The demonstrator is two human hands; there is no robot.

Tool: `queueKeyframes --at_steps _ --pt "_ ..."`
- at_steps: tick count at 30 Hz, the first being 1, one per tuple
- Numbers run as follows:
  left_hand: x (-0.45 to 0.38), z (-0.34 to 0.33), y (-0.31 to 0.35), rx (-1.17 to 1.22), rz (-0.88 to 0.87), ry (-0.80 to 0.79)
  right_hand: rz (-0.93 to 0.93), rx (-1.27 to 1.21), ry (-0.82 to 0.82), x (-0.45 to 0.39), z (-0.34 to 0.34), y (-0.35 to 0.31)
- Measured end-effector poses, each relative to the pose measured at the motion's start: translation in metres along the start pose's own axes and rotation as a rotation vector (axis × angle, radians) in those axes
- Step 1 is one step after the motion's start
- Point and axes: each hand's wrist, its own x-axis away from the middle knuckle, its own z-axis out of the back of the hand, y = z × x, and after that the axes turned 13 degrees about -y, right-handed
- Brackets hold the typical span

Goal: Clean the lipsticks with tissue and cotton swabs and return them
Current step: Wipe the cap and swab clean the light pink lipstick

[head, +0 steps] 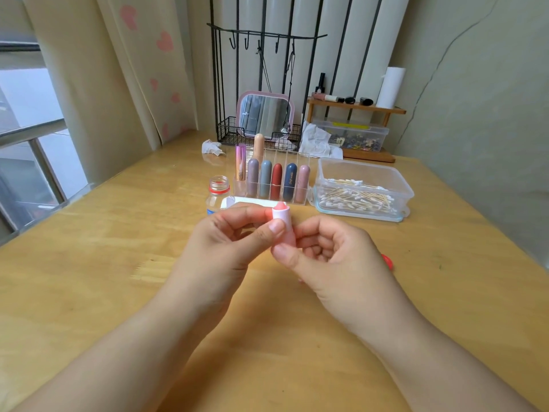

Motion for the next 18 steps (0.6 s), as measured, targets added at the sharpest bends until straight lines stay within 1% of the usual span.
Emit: queueKeyframes --at_steps 2,3,6,7,8,12,13,16,18 --pt "0.000 -0.002 0.000 -0.012 0.001 -0.005 -0.025 0.023 0.049 -0.001 0.000 0.004" --pt "0.000 -0.002 0.000 -0.014 0.003 -0.007 -0.041 0.032 0.033 -0.001 0.002 0.004" --pt "0.000 0.000 0.000 -0.027 -0.002 -0.010 -0.057 0.004 -0.160 0.000 0.007 -0.003" --pt "0.000 0.000 0.000 -0.029 -0.003 -0.008 -0.051 -0.007 -0.205 0.001 0.009 -0.005" --pt "0.000 0.000 0.001 -0.033 -0.006 -0.005 -0.044 -0.022 -0.215 0.001 0.009 -0.006" --pt "-0.001 0.000 -0.003 -0.094 0.007 0.025 -0.037 -0.003 -0.041 -0.001 0.005 0.002" --pt "-0.001 0.000 -0.005 -0.121 0.019 0.029 -0.047 0.011 -0.027 -0.001 0.004 0.005" --pt "-0.001 0.003 -0.006 -0.267 0.064 0.054 -0.058 0.061 -0.058 -0.002 0.008 0.007" --pt "-0.003 0.010 -0.007 -0.398 0.072 0.110 -0.081 0.064 -0.041 -0.003 0.013 0.008"
